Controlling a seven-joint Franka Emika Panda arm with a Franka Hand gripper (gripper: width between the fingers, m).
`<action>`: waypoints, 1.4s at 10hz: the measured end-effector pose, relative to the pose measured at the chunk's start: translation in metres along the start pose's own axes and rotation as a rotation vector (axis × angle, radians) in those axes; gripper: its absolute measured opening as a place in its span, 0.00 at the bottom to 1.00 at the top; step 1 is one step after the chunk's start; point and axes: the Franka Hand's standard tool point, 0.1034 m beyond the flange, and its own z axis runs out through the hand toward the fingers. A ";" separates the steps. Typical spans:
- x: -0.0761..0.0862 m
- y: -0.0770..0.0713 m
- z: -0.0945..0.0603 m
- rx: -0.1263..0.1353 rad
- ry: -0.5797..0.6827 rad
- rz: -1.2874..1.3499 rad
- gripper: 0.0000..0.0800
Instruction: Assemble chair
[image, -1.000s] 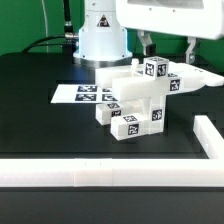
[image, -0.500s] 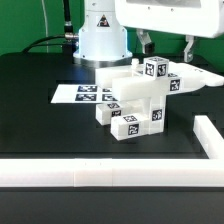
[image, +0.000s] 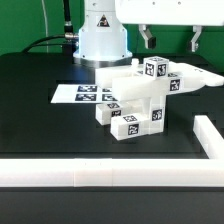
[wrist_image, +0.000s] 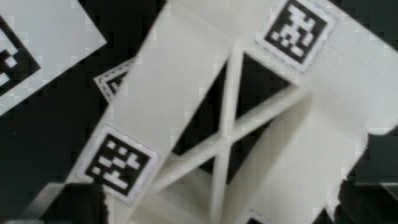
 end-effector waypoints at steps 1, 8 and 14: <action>0.001 -0.001 0.000 -0.001 0.001 0.000 0.81; -0.021 0.047 0.005 0.023 0.009 -0.402 0.81; -0.022 0.069 0.035 -0.019 0.023 -0.644 0.81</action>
Offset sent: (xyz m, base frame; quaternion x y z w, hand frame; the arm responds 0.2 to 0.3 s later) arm 0.0127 0.0008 -0.0207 0.0069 0.0269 -0.0068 0.9996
